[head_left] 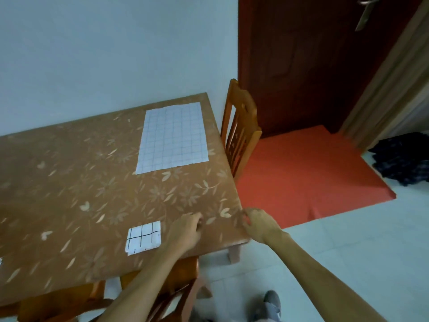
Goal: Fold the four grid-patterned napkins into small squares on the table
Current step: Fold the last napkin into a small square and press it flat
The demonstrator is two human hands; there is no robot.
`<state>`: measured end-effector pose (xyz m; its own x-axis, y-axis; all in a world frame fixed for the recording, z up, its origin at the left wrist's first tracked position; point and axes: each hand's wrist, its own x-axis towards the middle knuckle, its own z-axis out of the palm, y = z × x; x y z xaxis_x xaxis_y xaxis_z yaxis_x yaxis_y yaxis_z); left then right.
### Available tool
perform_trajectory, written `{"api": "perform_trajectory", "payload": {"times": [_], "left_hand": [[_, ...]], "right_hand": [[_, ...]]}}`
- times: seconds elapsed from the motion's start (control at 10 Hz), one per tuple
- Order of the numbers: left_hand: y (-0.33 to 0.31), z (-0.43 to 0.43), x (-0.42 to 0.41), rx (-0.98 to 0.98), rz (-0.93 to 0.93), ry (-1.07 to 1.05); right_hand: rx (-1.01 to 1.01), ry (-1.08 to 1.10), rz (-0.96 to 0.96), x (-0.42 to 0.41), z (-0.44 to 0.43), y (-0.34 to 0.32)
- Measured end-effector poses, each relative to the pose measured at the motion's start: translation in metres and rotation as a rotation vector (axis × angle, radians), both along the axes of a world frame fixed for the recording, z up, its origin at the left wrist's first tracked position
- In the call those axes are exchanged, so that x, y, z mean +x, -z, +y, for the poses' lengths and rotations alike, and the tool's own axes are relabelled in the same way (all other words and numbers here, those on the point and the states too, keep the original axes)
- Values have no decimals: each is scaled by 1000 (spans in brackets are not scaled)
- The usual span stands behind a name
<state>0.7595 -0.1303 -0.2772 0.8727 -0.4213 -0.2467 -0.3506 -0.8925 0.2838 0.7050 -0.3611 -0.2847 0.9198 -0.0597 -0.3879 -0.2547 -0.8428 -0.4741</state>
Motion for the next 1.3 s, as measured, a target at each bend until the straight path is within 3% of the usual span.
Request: {"api": "perform_trajectory", "payload": {"times": [0.3,0.5,0.7,0.8,1.1,1.3], "left_hand": [[-12,-123,5,-68,28,47],[-8,-160,50,-117,11,-15],[33,-171,116,-238,55,-184],[22,-177,153,-140,105,-321],[27,-159,212,-210,205,-559],[42,-140,235,-244,170,-717]], "right_hand": [[38,88,-43,-11,-120,-22],[26,31,-50,32,-154,-23],[37,-148,-57,118,-160,-14],[31,-204,-50,166,-157,-14],[55,-419,-7,274,-136,-16],[80,-578,35,322,-102,-10]]}}
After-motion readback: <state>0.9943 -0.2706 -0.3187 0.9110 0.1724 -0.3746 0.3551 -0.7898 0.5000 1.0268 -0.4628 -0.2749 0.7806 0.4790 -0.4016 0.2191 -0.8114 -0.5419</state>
